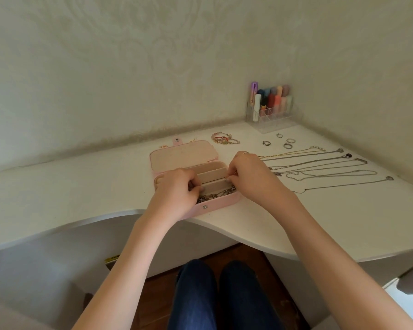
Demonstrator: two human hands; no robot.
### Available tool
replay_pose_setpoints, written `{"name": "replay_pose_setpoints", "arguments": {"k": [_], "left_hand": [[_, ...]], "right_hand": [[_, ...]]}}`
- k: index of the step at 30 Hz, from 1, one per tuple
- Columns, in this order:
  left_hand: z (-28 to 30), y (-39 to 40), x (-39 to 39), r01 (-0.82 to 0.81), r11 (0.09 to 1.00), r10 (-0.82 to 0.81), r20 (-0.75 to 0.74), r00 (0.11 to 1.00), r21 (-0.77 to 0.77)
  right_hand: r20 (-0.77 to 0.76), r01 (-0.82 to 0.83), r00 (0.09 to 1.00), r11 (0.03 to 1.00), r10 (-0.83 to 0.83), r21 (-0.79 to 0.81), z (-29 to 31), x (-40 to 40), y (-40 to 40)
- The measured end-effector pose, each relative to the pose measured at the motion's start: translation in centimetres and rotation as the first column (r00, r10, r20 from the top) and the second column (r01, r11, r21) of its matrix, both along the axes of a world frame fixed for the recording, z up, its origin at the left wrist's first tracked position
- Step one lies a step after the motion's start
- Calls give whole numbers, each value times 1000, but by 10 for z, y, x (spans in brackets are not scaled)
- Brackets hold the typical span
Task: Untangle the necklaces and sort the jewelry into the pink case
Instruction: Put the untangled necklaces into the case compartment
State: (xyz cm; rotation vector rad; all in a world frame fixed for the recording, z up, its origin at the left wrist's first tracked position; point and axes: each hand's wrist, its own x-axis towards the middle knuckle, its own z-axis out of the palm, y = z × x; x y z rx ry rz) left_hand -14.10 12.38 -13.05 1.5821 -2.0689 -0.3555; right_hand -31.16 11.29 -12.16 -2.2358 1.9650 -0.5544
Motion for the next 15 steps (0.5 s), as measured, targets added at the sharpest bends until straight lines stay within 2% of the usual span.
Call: {"name": "replay_pose_setpoints", "arguments": {"k": [6,8,10,12,15], "left_hand": [[-2,-2,1,10,1000,-10,1,1000,12],[-2,-3,4,27,999,-27,-17,999,18],[-1,-5,7,38,999,-36,-77,996,35],[3,-7,4,32,999,-30,-186,982,9],[10,-5,-16,14,996,-37,-265,963,-89]], "right_hand": [[119,-7,993,1000,5,13,-2,-4,2],[285,-45,957,999,46,-10,-3,-14,7],[499,-43,865,998,57,-41,-2,-32,16],[571,105,821,986,-11,-132,-4,-66,20],[486,407,839,875,-244,-262,-13,-133,26]]}}
